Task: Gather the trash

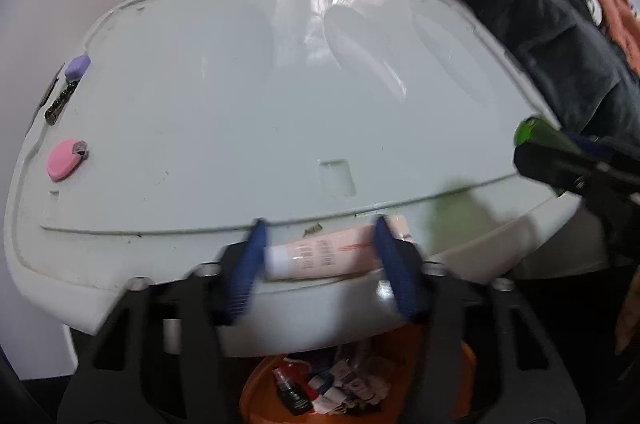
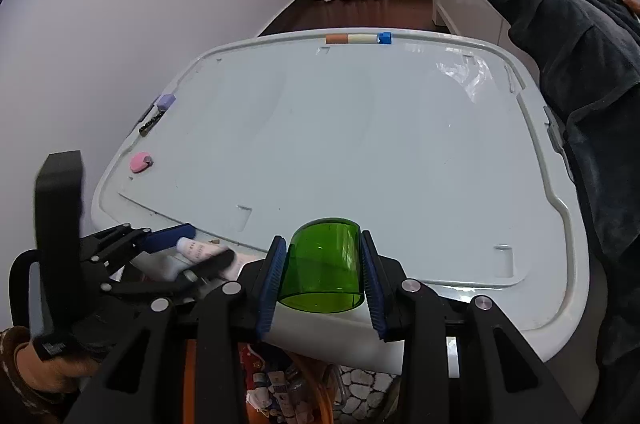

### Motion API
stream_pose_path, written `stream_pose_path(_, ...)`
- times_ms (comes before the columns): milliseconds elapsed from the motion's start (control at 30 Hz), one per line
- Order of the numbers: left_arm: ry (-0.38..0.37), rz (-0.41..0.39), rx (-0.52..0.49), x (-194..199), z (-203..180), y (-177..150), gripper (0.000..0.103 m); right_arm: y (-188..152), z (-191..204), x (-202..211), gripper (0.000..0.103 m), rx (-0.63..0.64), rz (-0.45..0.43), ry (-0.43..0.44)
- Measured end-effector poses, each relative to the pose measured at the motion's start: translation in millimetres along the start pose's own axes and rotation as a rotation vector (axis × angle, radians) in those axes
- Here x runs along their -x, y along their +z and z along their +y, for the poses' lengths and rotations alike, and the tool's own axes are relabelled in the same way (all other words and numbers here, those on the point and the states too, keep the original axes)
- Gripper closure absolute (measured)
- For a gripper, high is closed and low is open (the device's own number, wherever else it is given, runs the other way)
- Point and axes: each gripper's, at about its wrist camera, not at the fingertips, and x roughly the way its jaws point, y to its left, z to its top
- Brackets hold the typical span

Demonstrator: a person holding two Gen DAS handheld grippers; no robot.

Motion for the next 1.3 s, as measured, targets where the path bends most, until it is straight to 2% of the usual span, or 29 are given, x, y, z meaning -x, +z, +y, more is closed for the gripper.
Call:
stream_pose_path(100,-0.003,-0.006,0.001,8,7,4,0.089,2,1,1,0.066,0.000,-0.005,0.004)
stream_pose_path(133,-0.015,0.011,-0.002,7,10,4,0.094,2,1,1,0.066,0.000,-0.006,0.004)
stream_pose_path(233,-0.078,0.026,-0.008,4,7,0,0.093,2,2,1,0.066,0.000,-0.006,0.006)
stream_pose_path(300,-0.095,0.019,-0.018,5,5,-2,0.090,2,2,1,0.066,-0.001,-0.009,0.004)
stream_pose_path(367,-0.140,0.022,-0.004,6,4,-1,0.060,2,0,2,0.066,-0.009,-0.013,0.003)
stream_pose_path(433,-0.163,0.022,-0.008,9,1,-2,0.048,2,0,3,0.066,-0.010,-0.013,0.004)
stream_pose_path(600,-0.176,0.024,-0.092,13,-15,-5,0.045,2,-1,4,0.066,-0.014,-0.018,0.004)
stream_pose_path(767,-0.153,0.056,-0.214,6,-24,0,0.040,3,-2,5,0.066,-0.016,-0.025,0.006)
stream_pose_path(833,-0.162,0.045,-0.206,11,-17,7,0.040,4,-3,8,0.066,-0.020,-0.033,0.006)
stream_pose_path(900,-0.145,0.011,-0.186,23,-1,18,0.040,4,-6,10,0.066,-0.029,-0.039,0.007)
stream_pose_path(1033,-0.055,-0.028,-0.168,45,55,41,0.040,5,-11,12,0.066,-0.044,-0.043,0.019)
stream_pose_path(1067,-0.009,-0.011,-0.191,46,74,46,0.040,5,-11,13,0.066,-0.045,-0.043,0.025)
stream_pose_path(1167,0.050,0.061,-0.298,41,108,57,0.040,6,-11,14,0.066,-0.046,-0.046,0.033)
stream_pose_path(1233,0.082,0.068,-0.373,38,125,58,0.040,8,-10,14,0.066,-0.046,-0.049,0.035)
stream_pose_path(1300,0.089,0.080,-0.405,30,142,60,0.040,8,-9,14,0.066,-0.044,-0.054,0.034)
